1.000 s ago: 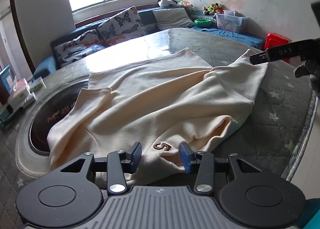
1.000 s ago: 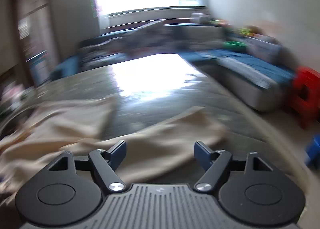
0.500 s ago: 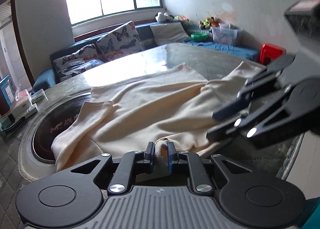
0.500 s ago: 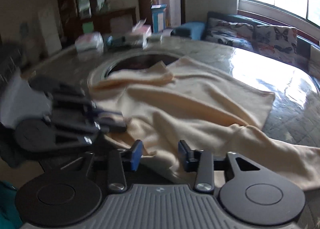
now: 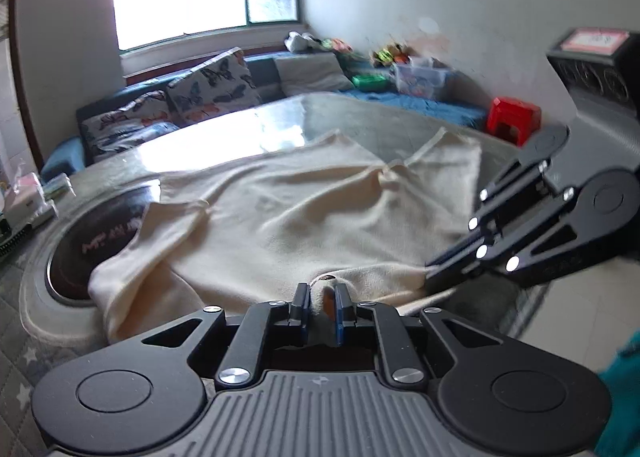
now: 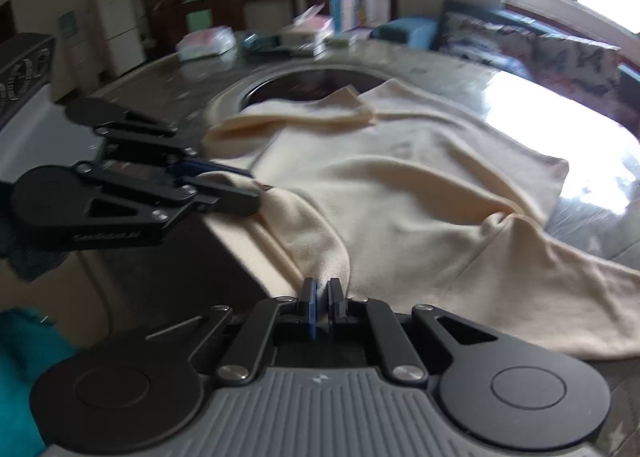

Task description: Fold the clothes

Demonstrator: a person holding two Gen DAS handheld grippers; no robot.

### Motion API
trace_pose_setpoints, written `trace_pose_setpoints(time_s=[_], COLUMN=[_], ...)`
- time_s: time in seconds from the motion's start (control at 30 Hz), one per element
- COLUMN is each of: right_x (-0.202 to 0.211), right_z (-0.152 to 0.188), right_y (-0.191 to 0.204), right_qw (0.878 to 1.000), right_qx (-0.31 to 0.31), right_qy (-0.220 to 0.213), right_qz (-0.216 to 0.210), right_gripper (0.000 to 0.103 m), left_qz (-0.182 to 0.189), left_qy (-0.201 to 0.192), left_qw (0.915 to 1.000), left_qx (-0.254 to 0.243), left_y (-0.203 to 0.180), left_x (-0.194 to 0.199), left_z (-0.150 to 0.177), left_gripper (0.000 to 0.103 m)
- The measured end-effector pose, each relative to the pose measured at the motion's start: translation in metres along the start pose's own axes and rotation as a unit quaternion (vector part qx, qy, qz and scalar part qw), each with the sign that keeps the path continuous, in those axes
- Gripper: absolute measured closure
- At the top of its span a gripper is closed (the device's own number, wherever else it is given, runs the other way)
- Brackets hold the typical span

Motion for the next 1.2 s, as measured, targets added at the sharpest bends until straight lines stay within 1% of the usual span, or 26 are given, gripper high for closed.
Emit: trace_pose_setpoints(time_s=[0.13,0.17,0.2,0.27,0.3,0.37,0.4,0.5,0.6,0.67,0.73,0.77,0.8,0.87,0.9,0.93,0.97,1.07,1.1,1.2], right_x=[0.005,0.007,0.009,0.014,0.018,0.023,0.024,0.023,0.020,0.021,0.029,0.034,0.039,0.049,0.053,0.058,0.062,0.070,0.070,0.066], right_z=[0.007,0.007,0.007,0.004,0.000,-0.012,-0.018,-0.033,-0.041,-0.040,-0.032,-0.025,-0.016,0.004,0.012,0.022,0.031,0.049,0.054,0.064], right_y=[0.006,0.007,0.008,0.007,0.004,-0.006,-0.015,-0.051,-0.093,-0.126,-0.155,-0.169,-0.185,-0.214,-0.226,-0.240,-0.253,-0.277,-0.283,-0.293], right_qw=[0.999,0.999,0.998,0.998,0.998,0.999,1.000,0.999,0.993,0.986,0.976,0.970,0.962,0.945,0.938,0.928,0.919,0.899,0.895,0.892], right_qx=[0.030,0.035,0.040,0.037,0.033,0.019,0.010,-0.007,-0.044,-0.082,-0.118,-0.131,-0.143,-0.165,-0.173,-0.187,-0.200,-0.231,-0.242,-0.271], right_qy=[0.023,0.027,0.032,0.032,0.026,0.010,-0.003,-0.026,-0.044,-0.049,-0.058,-0.061,-0.060,-0.057,-0.056,-0.055,-0.056,-0.061,-0.064,-0.067], right_qz=[-0.020,-0.027,-0.033,-0.045,-0.046,-0.041,-0.026,0.040,0.097,0.138,0.174,0.196,0.223,0.276,0.294,0.317,0.336,0.367,0.369,0.354], right_gripper=[0.098,0.096,0.093,0.090,0.088,0.088,0.087,0.087,0.085,0.080,0.078,0.072,0.065,0.065,0.063,0.062,0.058,0.054,0.051,0.052], left_qz=[0.019,0.023,0.026,0.028,0.028,0.028,0.026,0.023,0.029,0.037,0.046,0.049,0.055,0.067,0.071,0.075,0.079,0.089,0.092,0.095], left_qy=[0.027,0.027,0.027,0.019,0.011,-0.006,-0.011,-0.023,-0.015,-0.012,-0.007,-0.004,-0.002,0.004,0.006,0.008,0.010,0.013,0.013,0.016], left_qw=[0.9994,0.9992,0.9992,0.9994,0.9996,0.9996,0.9996,0.9994,0.9994,0.9992,0.9989,0.9987,0.9985,0.9977,0.9975,0.9971,0.9968,0.9959,0.9957,0.9953], left_qx=[-0.014,-0.015,-0.016,-0.010,-0.004,0.008,0.009,0.010,0.008,0.007,0.007,0.006,0.004,0.001,0.001,0.000,-0.001,0.000,0.000,-0.004], left_y=[-0.008,-0.008,-0.006,-0.002,0.001,0.008,0.007,0.001,-0.012,-0.021,-0.030,-0.034,-0.040,-0.049,-0.052,-0.056,-0.059,-0.066,-0.067,-0.072], left_x=[-0.003,-0.003,-0.002,0.000,0.000,0.000,-0.004,-0.018,-0.042,-0.055,-0.066,-0.072,-0.076,-0.085,-0.087,-0.090,-0.092,-0.096,-0.096,-0.097], left_z=[0.013,0.013,0.011,0.001,-0.006,-0.021,-0.027,-0.044,-0.052,-0.055,-0.055,-0.055,-0.055,-0.055,-0.054,-0.053,-0.052,-0.051,-0.050,-0.050], left_gripper=[0.089,0.089,0.086,0.086,0.086,0.086,0.086,0.086,0.086,0.086,0.086,0.086,0.086,0.086,0.086,0.086,0.086,0.086,0.085,0.085])
Point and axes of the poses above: each gripper's, at about its wrist camera, not at the fingertips, and x roughly against the way its jaws point, y to its left, z to its underside, the point moved 10 cm from there along -x, roughly the way its jaws point, and after that the axes turned 4 degrees about -y, right-handed, at the moved point
